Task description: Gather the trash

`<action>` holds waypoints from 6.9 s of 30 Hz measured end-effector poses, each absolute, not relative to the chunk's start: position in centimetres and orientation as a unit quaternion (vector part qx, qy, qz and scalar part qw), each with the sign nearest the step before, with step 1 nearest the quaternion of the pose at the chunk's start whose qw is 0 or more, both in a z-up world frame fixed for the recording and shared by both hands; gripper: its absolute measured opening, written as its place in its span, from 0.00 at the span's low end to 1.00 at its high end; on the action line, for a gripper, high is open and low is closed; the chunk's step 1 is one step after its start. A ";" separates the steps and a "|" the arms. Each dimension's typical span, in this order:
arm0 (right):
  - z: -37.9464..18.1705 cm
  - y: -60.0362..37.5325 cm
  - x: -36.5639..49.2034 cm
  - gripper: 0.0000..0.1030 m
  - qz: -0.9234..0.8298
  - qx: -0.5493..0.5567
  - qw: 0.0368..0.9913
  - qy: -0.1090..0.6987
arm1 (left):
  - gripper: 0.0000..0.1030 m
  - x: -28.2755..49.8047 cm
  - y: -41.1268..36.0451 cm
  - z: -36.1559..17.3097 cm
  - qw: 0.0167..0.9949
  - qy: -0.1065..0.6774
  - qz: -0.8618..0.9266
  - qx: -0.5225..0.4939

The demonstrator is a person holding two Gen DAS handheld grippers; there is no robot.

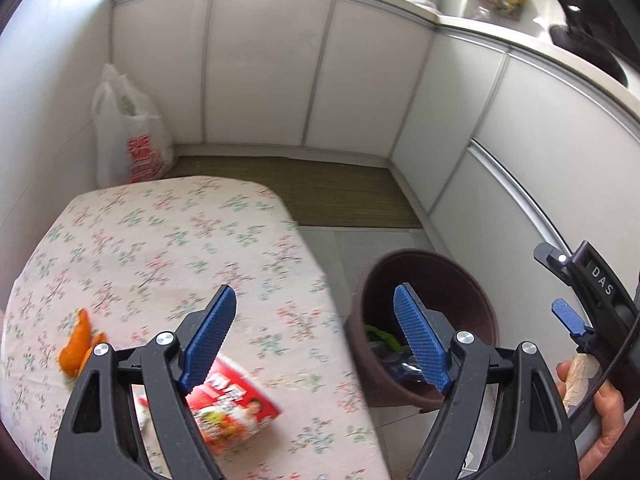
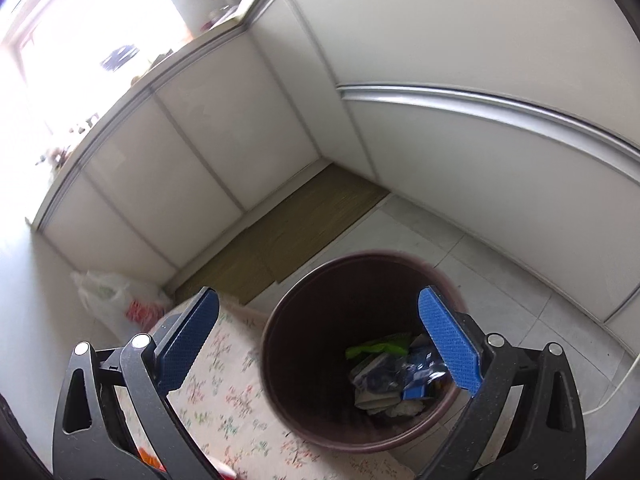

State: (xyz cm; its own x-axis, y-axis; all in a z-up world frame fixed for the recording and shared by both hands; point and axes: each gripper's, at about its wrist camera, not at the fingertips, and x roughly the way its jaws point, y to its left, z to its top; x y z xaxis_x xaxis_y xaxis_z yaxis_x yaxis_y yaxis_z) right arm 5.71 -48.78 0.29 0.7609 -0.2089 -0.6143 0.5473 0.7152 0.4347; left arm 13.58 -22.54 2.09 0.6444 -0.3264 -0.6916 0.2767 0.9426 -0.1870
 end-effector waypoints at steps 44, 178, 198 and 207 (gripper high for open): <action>-2.8 -22.6 13.1 0.93 0.034 0.051 0.922 0.383 | 0.76 22.7 3.1 -14.8 0.834 0.548 0.047 -0.052; 1.3 -45.8 7.1 0.62 -0.159 0.299 0.905 0.259 | 0.16 13.3 -5.9 2.6 0.908 0.380 -0.119 -0.133; -0.1 -51.4 2.6 0.93 -0.229 0.426 0.849 0.211 | 0.18 14.2 -23.5 5.2 0.891 0.368 -0.250 -0.086; -0.6 -52.4 2.3 0.93 -0.226 0.456 0.837 0.202 | 0.15 14.9 -27.3 4.7 0.887 0.368 -0.271 -0.065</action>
